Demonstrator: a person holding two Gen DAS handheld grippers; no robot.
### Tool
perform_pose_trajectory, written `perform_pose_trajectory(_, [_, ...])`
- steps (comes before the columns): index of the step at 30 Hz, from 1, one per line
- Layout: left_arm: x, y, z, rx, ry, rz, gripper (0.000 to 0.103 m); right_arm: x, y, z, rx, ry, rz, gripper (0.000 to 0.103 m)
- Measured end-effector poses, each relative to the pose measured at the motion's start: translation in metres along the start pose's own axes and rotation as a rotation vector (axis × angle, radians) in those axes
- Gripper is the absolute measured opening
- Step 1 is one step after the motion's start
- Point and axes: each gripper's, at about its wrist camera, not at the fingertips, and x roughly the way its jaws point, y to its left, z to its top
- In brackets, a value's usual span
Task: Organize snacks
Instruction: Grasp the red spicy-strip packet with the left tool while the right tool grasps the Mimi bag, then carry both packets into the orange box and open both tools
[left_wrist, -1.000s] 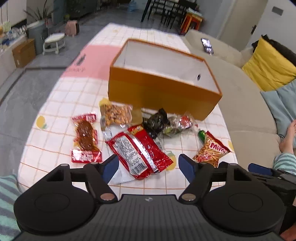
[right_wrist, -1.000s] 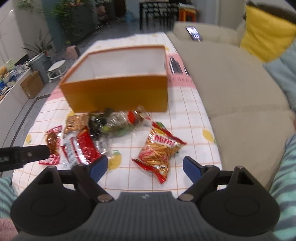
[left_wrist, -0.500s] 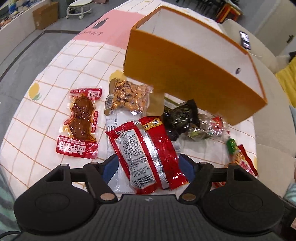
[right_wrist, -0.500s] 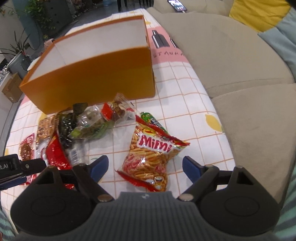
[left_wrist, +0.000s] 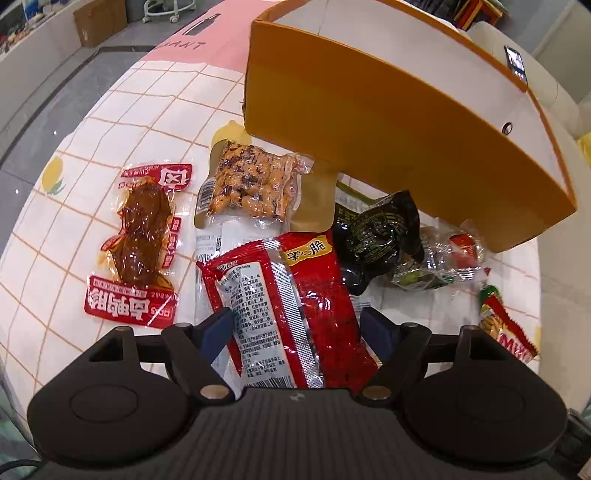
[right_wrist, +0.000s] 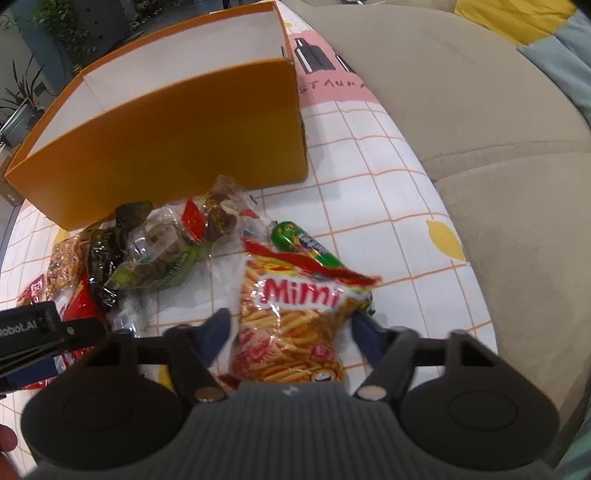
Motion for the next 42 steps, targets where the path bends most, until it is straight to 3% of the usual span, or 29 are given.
perform_pose_trajectory(6, [0.004,0.000,-0.001,0.034,-0.007,0.005,0.091,-0.001,0.004,0.000,-0.030,-0.013,0.008,0.055])
perform_pose_trajectory(8, [0.003,0.001,-0.002,0.039,-0.017,-0.006,0.084,-0.004,0.004,-0.002,-0.038,-0.020,0.017,0.050])
perform_pose_trajectory(14, [-0.007,0.005,-0.007,0.045,-0.036,-0.029,0.083,-0.017,0.009,-0.007,-0.074,-0.048,0.033,0.045])
perform_pose_trajectory(19, [-0.028,0.009,-0.012,0.063,-0.055,-0.045,0.083,-0.033,0.010,-0.011,-0.093,-0.065,0.065,0.044])
perform_pose_trajectory(28, [-0.079,0.009,-0.009,0.184,-0.084,-0.092,0.083,-0.068,0.017,-0.005,-0.136,-0.065,0.150,0.041])
perform_pose_trajectory(35, [-0.116,0.000,0.027,0.285,-0.124,-0.145,0.083,-0.098,0.029,0.026,-0.202,-0.097,0.235,0.039])
perform_pose_trajectory(42, [-0.133,-0.019,0.080,0.361,-0.136,-0.174,0.083,-0.113,0.048,0.085,-0.270,-0.117,0.283,0.037])
